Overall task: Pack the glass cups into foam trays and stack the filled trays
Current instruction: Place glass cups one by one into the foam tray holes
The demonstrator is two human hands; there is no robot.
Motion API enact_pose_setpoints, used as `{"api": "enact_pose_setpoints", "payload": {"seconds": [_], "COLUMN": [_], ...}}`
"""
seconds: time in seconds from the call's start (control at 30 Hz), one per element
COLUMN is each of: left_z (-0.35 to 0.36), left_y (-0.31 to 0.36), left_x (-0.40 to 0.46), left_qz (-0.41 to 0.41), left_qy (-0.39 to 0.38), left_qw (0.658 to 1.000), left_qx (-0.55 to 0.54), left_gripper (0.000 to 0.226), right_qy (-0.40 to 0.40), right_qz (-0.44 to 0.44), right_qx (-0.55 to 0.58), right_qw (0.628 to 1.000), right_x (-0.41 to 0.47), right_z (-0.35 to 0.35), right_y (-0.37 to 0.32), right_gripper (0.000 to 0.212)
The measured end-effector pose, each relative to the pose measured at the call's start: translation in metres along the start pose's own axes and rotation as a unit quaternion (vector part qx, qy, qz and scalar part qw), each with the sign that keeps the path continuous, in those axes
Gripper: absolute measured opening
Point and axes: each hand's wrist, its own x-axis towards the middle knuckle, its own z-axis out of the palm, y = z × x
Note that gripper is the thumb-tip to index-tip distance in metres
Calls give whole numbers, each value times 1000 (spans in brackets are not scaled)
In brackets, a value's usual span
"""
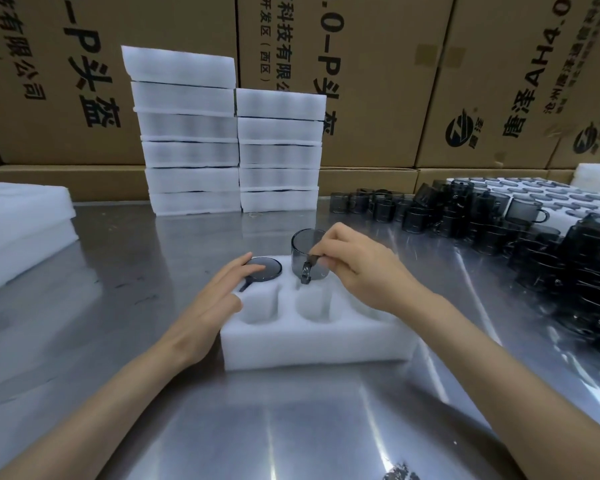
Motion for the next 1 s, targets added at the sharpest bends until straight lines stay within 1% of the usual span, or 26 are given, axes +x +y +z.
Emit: {"api": "enact_pose_setpoints", "payload": {"seconds": [0.13, 0.23, 0.37, 0.47, 0.57, 0.63, 0.7, 0.8, 0.9, 1.0], "left_z": [0, 1, -1, -6, -10, -8, -3, 4, 5, 4], "left_y": [1, 3, 5, 12, 27, 39, 48, 52, 50, 42], "left_x": [0, 0, -2, 2, 11, 18, 22, 24, 27, 23], "left_qz": [-5, -8, -15, -19, 6, 31, 47, 39, -6, -11], "left_qy": [1, -1, -5, -8, -21, -56, -96, -137, -158, -167], "left_qw": [1000, 1000, 1000, 999, 996, 988, 975, 952, 950, 953], "left_qx": [9, 9, 1, 34, 85, 137, 197, 269, 271, 251], "left_gripper": [65, 55, 53, 52, 55, 62, 61, 62, 65, 58], "right_qy": [-8, -23, -30, -30, -32, -74, -113, -157, -211, -220], "right_qz": [7, 10, 18, 25, 45, 60, 69, 76, 91, 103], "right_qx": [-2, -16, 2, 5, 43, 57, 63, 45, 29, 47], "right_qw": [1000, 1000, 999, 999, 998, 994, 989, 984, 973, 969], "right_x": [0, 0, -1, -1, -3, -5, -6, -6, -4, -2], "right_z": [3, 4, 3, 0, -3, -3, -1, 2, 6, 7], "right_y": [-5, -6, -6, -5, -1, 1, 3, 5, 9, 10], "right_gripper": [19, 21, 23, 32, 43, 50, 52, 52, 51, 50]}}
